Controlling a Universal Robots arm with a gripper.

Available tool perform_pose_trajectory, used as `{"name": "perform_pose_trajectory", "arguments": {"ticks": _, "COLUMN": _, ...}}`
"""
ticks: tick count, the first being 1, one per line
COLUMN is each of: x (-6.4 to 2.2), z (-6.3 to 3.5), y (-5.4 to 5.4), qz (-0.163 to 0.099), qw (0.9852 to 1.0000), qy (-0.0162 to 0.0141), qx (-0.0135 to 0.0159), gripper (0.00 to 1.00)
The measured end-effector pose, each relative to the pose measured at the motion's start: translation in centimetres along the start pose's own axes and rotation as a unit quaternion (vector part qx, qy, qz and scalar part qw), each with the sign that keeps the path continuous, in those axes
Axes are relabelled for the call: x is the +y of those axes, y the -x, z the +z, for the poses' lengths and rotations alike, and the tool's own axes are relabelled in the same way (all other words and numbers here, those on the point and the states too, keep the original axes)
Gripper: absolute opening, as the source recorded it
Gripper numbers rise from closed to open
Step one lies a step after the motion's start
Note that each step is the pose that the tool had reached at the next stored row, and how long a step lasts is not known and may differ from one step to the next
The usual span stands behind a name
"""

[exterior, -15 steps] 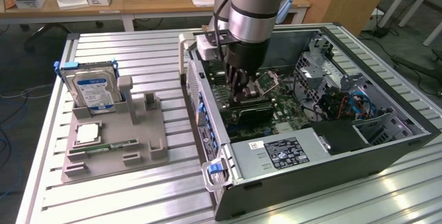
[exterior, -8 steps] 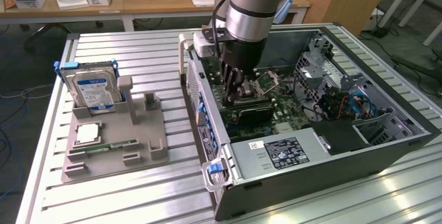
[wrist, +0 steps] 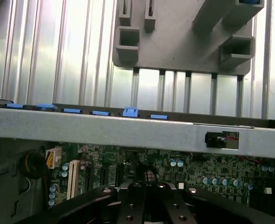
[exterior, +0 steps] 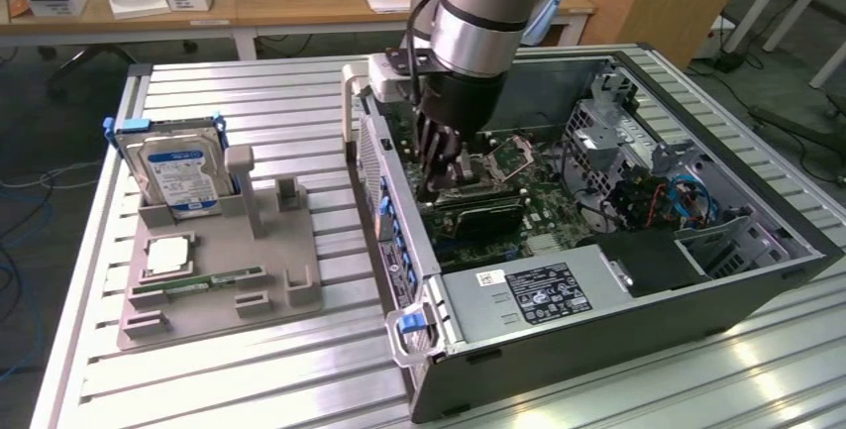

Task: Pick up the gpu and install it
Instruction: 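Press down on the gpu until it lock into place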

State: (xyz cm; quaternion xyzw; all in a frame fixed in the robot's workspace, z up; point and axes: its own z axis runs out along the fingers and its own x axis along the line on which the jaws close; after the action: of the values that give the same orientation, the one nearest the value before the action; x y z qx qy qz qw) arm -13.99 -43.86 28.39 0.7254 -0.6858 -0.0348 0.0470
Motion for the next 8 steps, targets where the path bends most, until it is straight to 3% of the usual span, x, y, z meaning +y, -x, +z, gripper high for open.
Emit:
{"name": "perform_pose_trajectory", "arguments": {"ticks": 5, "x": 0.44, "z": 0.05, "y": 0.47, "qz": 0.0, "qw": 1.0, "qy": -0.0001, "qx": 0.0044, "gripper": 0.1}}
{"name": "perform_pose_trajectory", "arguments": {"ticks": 6, "x": 0.54, "z": 0.05, "y": 0.54, "qz": 0.001, "qw": 1.0, "qy": -0.0016, "qx": 0.0051, "gripper": 0.1}}
{"name": "perform_pose_trajectory", "arguments": {"ticks": 8, "x": 0.61, "z": 0.1, "y": 0.6, "qz": 0.0, "qw": 0.9999, "qy": -0.0117, "qx": 0.0058, "gripper": 0.1}}
